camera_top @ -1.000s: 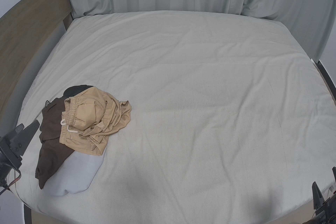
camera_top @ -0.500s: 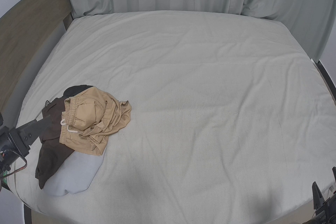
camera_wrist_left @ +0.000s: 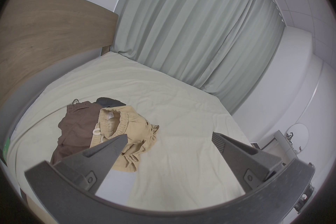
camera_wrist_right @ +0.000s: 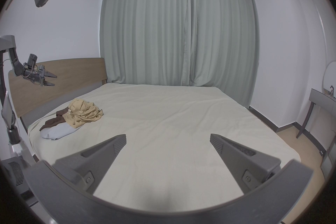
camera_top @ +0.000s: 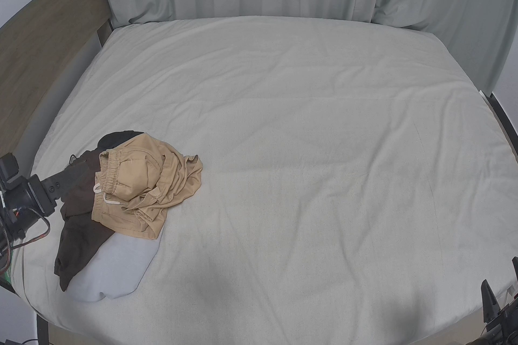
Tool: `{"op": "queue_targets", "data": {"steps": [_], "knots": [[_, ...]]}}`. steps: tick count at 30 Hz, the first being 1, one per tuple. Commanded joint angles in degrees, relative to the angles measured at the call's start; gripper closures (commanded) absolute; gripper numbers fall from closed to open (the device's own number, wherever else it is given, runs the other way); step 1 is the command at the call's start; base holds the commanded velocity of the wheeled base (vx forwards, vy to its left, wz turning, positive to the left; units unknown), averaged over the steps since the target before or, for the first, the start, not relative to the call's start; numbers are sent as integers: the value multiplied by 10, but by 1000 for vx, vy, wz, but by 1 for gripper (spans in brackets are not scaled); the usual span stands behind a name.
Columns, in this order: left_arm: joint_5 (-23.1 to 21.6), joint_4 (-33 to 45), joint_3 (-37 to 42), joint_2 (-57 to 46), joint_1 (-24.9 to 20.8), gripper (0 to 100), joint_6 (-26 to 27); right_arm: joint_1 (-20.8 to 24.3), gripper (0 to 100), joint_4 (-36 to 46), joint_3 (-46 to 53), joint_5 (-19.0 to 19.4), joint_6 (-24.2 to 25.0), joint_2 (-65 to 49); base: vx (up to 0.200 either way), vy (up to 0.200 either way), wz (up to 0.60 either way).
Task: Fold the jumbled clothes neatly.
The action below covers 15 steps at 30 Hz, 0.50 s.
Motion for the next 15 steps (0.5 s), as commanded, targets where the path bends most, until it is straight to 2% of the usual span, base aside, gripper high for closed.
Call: {"op": "queue_targets", "data": {"steps": [1, 15], "knots": [[-7, -36, 0, 70, -1, 0, -1, 0, 0, 0, 10, 0, 0, -8, 0, 0, 0], [-8, -97, -61, 204, 3, 0, -1, 0, 0, 0, 10, 0, 0, -8, 0, 0, 0]]}}
